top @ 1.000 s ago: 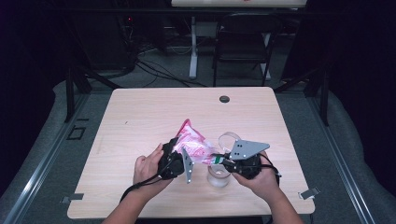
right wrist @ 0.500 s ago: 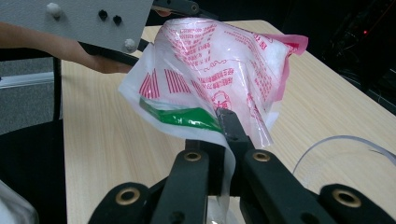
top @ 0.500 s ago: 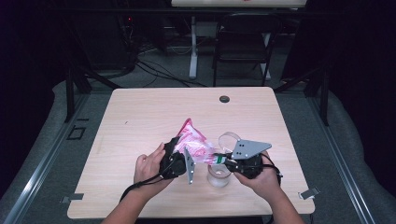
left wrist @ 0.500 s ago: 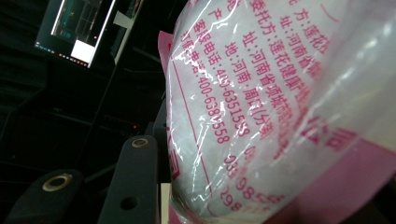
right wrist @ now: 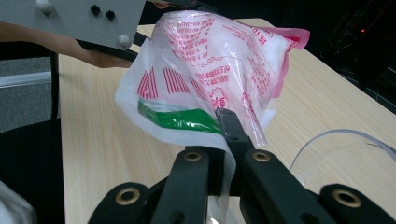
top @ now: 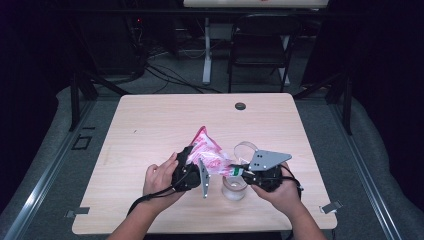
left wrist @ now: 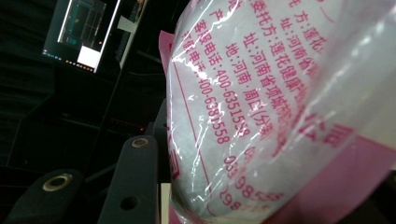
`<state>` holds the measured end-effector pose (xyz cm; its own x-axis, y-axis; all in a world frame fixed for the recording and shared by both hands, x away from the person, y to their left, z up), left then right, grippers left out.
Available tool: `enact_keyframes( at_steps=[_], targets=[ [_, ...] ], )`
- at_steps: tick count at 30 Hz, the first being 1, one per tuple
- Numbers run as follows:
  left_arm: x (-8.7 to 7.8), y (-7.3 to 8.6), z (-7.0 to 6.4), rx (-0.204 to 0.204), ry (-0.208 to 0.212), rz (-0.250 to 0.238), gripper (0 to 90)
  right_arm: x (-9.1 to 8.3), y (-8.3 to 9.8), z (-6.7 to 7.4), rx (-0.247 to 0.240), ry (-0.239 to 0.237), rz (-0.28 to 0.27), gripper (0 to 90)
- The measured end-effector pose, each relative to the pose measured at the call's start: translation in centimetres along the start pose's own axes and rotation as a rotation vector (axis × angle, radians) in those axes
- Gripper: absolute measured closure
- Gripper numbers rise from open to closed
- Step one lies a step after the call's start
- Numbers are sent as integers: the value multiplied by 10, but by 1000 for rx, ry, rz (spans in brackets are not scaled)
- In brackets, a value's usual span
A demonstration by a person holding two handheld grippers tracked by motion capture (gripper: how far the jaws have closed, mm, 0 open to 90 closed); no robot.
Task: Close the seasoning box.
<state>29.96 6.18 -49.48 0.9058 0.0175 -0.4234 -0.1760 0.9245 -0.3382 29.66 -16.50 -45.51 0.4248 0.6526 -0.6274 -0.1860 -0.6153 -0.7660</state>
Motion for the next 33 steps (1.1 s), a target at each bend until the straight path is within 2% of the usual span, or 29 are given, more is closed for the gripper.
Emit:
enact_keyframes(
  at_steps=[19,26,33],
  targets=[
    [-2,-5,2,49,-28,-1,616,-1,3,-2,0,20,5,900],
    [-3,-6,2,51,-31,-2,616,-1,4,-3,-1,22,6,900],
    [-4,-8,4,70,-40,-4,617,-1,5,-4,3,22,5,900]
  ],
)
Point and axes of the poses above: each handheld gripper's, and its own axes: x roughly forward along the jaws, y roughly out of its underside, z roughly to its left, the point moved 1 cm from there along x, roughly forward along the jaws, and after that the axes turned 10 degrees about z, right-handed, at the moved point
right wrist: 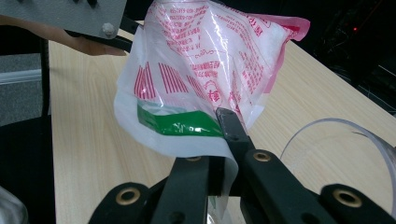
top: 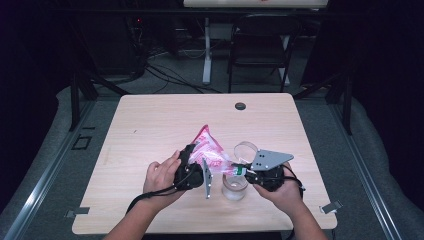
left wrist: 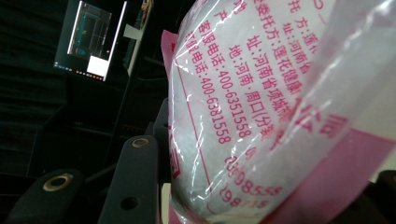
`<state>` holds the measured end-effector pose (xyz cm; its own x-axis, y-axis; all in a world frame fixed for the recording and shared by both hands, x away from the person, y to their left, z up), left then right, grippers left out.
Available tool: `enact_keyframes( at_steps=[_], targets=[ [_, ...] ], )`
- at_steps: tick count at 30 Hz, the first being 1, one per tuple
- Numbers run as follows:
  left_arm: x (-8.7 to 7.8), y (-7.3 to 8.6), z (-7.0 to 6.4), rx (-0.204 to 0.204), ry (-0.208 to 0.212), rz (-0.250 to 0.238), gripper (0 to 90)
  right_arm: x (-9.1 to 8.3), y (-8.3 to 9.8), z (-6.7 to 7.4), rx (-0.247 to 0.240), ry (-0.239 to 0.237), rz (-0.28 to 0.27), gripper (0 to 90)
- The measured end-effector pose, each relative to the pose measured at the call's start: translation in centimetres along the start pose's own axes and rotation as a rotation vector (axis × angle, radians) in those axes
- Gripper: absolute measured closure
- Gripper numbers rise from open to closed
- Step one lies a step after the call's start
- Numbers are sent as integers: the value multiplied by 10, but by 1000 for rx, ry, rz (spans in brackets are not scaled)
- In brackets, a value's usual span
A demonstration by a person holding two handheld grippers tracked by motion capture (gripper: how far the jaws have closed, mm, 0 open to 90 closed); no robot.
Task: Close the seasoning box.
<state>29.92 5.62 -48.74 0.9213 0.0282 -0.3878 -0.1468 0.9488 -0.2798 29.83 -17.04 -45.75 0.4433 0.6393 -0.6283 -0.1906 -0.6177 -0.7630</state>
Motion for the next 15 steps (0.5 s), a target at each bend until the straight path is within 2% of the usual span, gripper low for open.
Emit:
enact_keyframes(
  at_steps=[15],
  targets=[
    [-1,-2,1,6,-10,-6,617,-1,1,-1,-2,6,3,900]
  ],
)
Point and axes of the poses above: each handheld gripper's, and its own axes: x roughly forward along the jaws, y roughly out of its underside, z roughly to its left, the point moved 1 cm from there along x, roughly forward along the jaws, and after that the axes turned 10 degrees about z, right-handed, at the moved point
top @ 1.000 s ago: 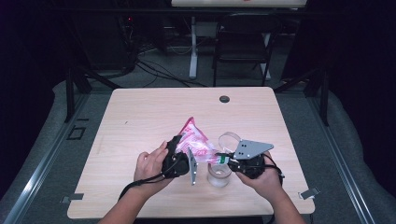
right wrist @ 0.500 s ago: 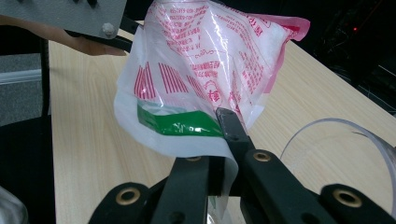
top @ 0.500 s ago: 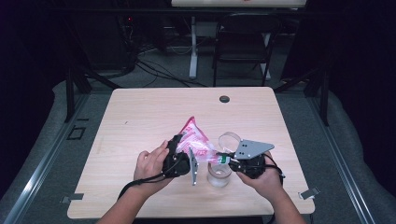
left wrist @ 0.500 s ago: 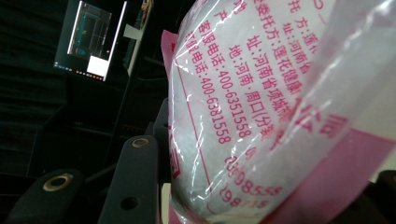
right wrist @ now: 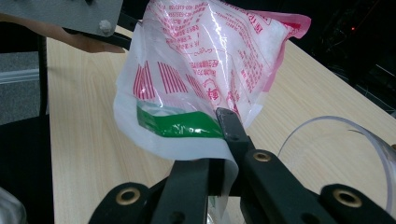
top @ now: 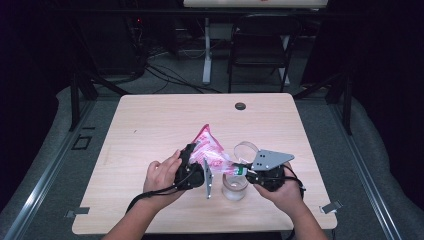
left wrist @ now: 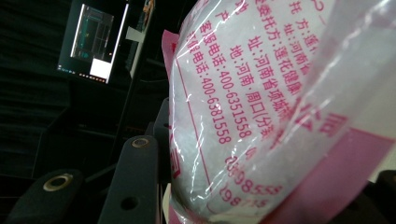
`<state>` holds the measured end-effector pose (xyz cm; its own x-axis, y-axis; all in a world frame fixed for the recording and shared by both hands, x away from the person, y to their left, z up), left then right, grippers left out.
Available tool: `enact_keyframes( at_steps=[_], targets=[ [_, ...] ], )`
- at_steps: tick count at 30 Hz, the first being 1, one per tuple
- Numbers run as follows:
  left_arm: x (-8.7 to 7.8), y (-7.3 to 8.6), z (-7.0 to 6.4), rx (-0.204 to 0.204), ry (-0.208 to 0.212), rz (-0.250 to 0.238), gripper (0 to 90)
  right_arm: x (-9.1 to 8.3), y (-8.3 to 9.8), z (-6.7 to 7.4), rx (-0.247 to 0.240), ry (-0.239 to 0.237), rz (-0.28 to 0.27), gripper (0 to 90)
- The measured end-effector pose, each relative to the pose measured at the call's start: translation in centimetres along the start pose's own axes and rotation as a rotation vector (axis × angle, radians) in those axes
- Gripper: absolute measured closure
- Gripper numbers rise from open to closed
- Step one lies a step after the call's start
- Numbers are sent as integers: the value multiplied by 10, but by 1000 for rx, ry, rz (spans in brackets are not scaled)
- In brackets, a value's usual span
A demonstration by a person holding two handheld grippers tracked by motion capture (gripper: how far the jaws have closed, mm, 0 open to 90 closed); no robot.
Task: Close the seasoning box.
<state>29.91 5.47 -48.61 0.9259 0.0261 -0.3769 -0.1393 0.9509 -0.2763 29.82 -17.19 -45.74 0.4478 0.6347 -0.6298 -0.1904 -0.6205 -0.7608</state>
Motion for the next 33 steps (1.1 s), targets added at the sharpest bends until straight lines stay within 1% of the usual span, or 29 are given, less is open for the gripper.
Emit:
enact_keyframes(
  at_steps=[15,16,27,33],
  targets=[
    [0,0,0,3,-1,1,618,0,0,1,0,4,5,900],
    [0,0,0,11,-9,-3,618,0,0,1,0,3,4,900],
    [-2,-1,1,19,-15,0,618,-1,0,0,-2,7,5,900],
    [-4,-1,2,33,-33,-2,618,-1,0,1,-1,8,-2,900]
  ],
)
Point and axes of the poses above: each handheld gripper's, and its own axes: x roughly forward along the jaws, y roughly out of its underside, z roughly to its left, the point moved 1 cm from there along x, roughly forward along the jaws, and after that the axes turned 10 degrees about z, right-handed, at the moved point
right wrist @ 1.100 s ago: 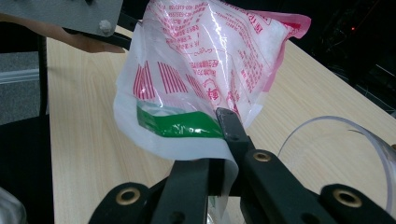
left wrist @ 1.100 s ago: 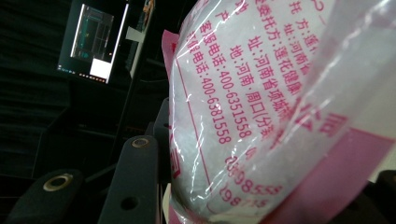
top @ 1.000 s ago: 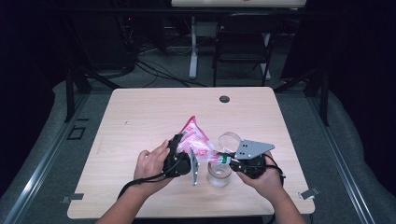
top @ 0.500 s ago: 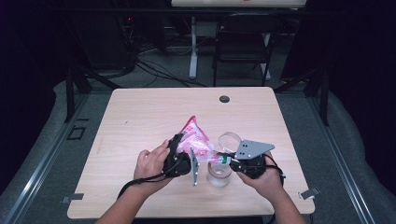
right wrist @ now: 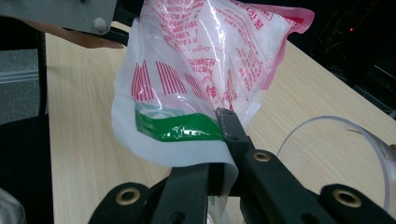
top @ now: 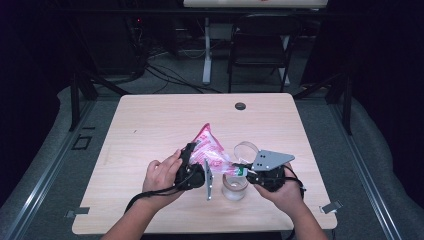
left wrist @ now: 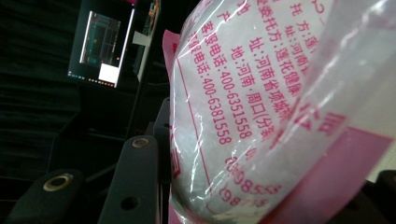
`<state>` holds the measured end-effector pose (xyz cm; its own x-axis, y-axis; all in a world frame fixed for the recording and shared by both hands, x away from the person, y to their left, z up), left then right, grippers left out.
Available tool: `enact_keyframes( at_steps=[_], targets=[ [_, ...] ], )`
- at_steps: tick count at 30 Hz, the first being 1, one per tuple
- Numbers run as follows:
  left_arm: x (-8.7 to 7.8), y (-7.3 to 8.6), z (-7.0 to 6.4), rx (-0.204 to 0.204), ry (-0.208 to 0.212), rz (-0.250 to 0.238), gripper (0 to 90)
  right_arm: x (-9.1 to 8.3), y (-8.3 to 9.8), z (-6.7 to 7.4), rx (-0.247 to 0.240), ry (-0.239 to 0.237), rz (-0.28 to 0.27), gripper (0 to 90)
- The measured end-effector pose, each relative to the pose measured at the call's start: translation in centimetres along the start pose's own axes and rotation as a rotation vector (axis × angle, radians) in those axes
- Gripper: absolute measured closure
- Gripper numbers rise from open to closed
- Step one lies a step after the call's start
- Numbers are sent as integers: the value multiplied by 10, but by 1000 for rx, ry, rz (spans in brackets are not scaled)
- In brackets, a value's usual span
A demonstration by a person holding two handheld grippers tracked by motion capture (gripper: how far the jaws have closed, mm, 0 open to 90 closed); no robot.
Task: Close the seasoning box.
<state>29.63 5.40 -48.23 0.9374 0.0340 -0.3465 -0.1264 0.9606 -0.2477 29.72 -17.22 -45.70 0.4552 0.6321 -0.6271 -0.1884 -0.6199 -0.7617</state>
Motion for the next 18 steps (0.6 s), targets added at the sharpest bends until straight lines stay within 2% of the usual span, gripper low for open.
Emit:
enact_keyframes(
  at_steps=[18],
  targets=[
    [-2,-2,3,20,-20,-7,618,-2,0,1,-3,5,-2,900]
  ],
)
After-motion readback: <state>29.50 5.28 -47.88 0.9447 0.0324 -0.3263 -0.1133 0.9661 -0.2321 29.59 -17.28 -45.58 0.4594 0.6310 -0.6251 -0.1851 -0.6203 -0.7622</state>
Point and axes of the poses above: each handheld gripper's, and its own axes: x roughly forward along the jaws, y roughly out of its underside, z roughly to its left, the point moved 1 cm from there along x, roughly forward along the jaws, and after that the axes turned 10 degrees about z, right-handed, at the moved point
